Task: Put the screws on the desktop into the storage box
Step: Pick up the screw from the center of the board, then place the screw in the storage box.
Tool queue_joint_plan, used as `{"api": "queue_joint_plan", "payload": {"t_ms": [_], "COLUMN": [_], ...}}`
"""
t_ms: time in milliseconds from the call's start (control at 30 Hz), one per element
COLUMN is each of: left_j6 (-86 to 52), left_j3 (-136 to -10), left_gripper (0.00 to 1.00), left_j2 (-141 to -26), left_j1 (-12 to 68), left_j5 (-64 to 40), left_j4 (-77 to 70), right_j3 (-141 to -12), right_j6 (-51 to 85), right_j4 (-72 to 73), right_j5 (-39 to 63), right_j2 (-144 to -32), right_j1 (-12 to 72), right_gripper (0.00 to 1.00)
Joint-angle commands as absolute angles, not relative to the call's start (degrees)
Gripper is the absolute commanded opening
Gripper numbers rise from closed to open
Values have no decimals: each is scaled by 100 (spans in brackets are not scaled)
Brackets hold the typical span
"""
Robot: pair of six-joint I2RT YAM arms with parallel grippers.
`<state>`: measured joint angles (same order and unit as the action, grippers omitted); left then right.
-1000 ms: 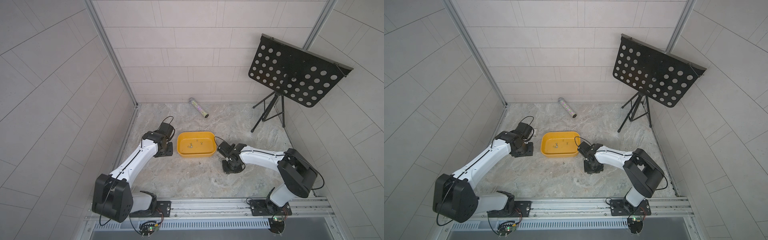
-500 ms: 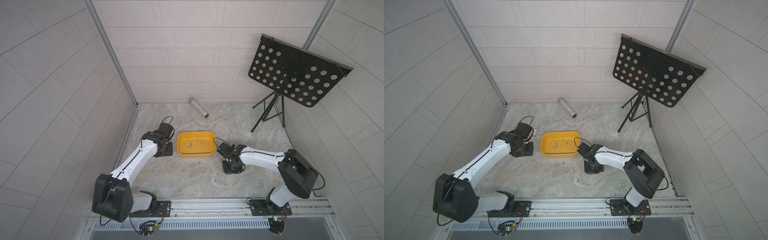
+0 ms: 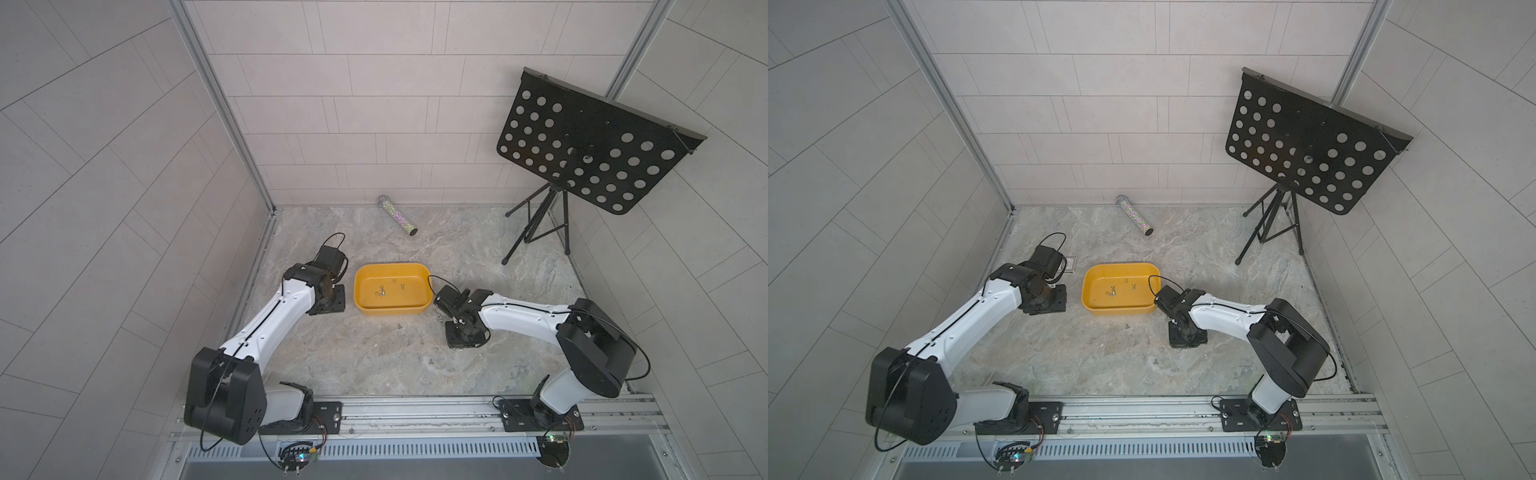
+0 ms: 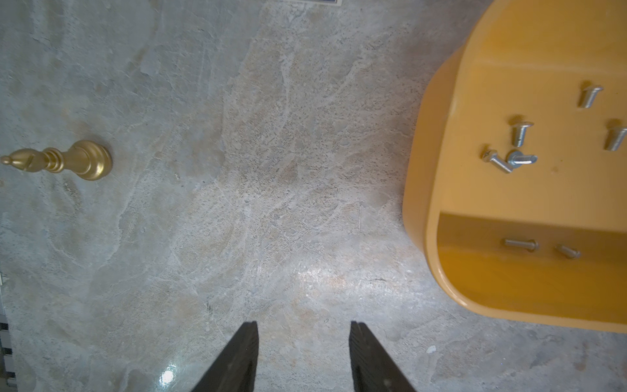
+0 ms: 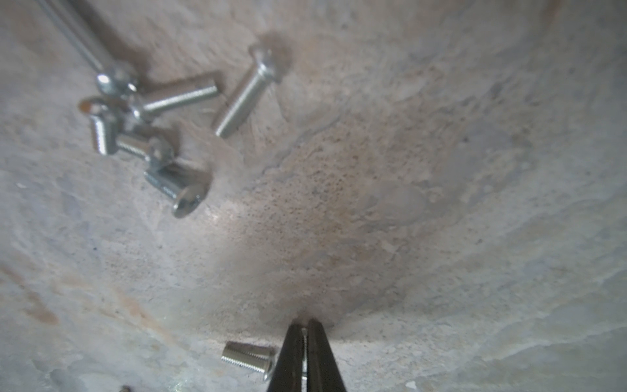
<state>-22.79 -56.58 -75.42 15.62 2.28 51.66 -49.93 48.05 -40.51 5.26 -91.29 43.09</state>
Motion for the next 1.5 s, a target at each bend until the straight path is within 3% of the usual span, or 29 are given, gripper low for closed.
{"api": "queue_joint_plan", "payload": {"t_ms": [0,633,1100,1467], "left_j6": [-2197,-2186,-2167,-2150], "left_j3": [-5564,-5538,-5511,-5502], "left_gripper": [51,51,51,51], "left_j2": [-7463,-7450,-7421,-7406], "left_j1": [1522,1489,1451,1420], "left_j5": [220,203,110,34], "left_j4": [5161,5146,5118,5095], "right_j3": [-4984,-6601,-9572,-10969], "right_j6": [4727,4195,3632,3576], "right_j4": [-4168,-5168,-5553,-5785], "right_j5": [512,-161,20,67], "right_j2": [-9161,-8990,-11135,-12629], "right_j1": [4386,4368,4254,4175], "right_gripper": [6,1,1,4]}}
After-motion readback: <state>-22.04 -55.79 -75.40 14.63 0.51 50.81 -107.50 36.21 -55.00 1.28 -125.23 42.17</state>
